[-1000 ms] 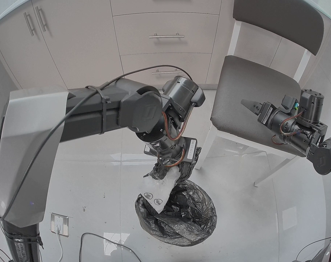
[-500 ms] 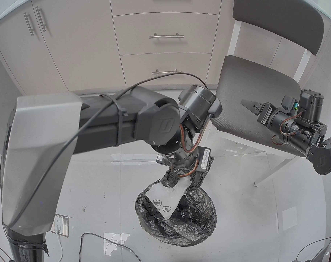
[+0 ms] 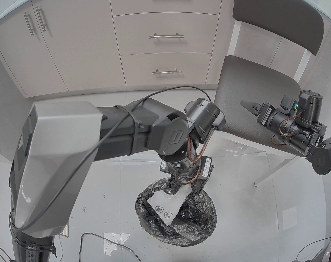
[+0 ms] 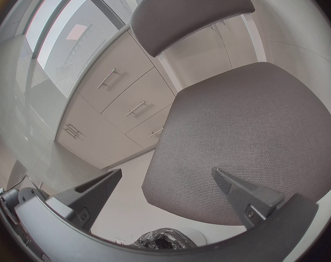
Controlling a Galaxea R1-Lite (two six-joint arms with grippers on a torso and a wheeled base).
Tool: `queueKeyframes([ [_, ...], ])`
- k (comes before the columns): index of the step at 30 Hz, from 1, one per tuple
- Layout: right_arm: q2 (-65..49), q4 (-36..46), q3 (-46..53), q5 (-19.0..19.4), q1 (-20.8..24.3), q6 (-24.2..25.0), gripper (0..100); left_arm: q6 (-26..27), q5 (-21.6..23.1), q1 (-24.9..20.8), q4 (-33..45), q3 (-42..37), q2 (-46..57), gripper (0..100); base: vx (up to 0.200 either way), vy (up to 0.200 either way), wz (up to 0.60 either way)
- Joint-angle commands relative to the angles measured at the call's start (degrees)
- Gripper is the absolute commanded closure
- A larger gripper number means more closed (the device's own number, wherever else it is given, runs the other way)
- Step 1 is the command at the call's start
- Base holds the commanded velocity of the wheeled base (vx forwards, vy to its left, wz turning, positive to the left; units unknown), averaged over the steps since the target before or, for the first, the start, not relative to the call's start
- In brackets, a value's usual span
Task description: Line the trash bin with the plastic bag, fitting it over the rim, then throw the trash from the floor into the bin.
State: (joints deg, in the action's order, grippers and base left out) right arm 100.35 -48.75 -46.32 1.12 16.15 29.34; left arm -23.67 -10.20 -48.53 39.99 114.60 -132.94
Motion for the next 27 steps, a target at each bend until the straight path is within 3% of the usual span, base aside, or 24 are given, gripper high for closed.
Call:
queueKeyframes([
  [1,0.1,0.0,-0.1,0.0,0.0,0.0,0,-0.1,0.0,-0.2,0.0,0.0,-1.0,100,0.0,0.0,0.0],
  [16,0.2,-0.1,-0.1,0.1,-0.1,0.1,0,-2.2,0.1,-0.3,0.5,0.0,-1.8,100,0.0,0.0,0.0],
  [17,0.3,-0.1,-0.1,0.1,-0.1,0.1,0,-2.2,0.1,-0.2,0.5,0.0,-1.8,0,0.0,0.0,0.0],
  [27,0.5,-0.3,-0.1,0.1,-0.1,0.1,0,-2.2,2.2,-0.2,0.5,0.0,-1.4,0,0.0,0.0,0.0],
])
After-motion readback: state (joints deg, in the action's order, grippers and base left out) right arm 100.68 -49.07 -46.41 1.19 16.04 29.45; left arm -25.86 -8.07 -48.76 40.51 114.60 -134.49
